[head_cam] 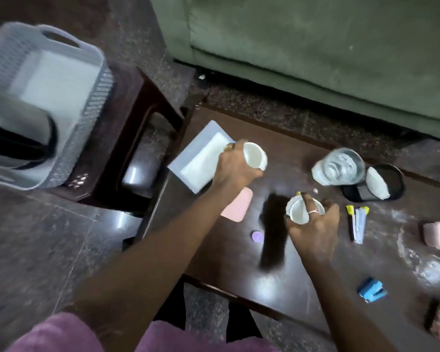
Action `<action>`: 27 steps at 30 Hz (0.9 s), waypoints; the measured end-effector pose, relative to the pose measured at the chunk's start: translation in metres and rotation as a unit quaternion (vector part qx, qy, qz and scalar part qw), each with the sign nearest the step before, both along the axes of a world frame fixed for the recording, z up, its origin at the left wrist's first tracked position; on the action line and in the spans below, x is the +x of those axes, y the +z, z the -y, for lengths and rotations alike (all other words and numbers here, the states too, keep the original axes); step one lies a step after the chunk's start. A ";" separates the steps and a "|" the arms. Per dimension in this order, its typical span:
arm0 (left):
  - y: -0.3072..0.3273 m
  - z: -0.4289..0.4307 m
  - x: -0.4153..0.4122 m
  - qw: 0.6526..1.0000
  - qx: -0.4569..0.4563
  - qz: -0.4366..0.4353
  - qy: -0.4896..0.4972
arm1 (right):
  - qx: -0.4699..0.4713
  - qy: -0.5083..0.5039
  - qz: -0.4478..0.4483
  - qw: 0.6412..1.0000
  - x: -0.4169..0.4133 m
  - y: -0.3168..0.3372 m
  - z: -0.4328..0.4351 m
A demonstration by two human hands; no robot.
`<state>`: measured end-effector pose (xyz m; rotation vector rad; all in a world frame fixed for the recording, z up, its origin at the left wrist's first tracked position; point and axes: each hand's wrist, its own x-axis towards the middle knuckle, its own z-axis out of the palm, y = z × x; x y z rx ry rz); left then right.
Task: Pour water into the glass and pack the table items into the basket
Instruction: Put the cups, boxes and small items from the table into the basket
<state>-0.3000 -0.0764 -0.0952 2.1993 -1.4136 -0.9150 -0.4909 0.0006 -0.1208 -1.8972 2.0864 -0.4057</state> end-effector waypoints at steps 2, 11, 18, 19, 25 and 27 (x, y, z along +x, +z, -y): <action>0.021 -0.004 0.029 0.999 -0.015 -0.007 0.028 | 0.024 0.044 0.036 0.998 0.042 0.012 0.018; 0.095 0.005 0.238 0.968 -0.070 0.071 0.231 | 0.052 0.182 0.200 0.961 0.275 0.095 0.110; 0.092 0.042 0.355 0.911 -0.054 0.005 0.409 | 0.078 0.278 0.186 0.939 0.435 0.122 0.166; 0.087 0.047 0.366 0.903 -0.047 -0.002 0.428 | 0.089 0.284 0.172 0.939 0.452 0.119 0.169; 0.050 0.065 0.409 0.865 -0.015 -0.031 0.500 | 0.107 0.273 0.100 0.951 0.512 0.088 0.178; 0.041 0.069 0.419 0.851 -0.015 -0.032 0.524 | 0.110 0.277 0.088 0.950 0.526 0.077 0.180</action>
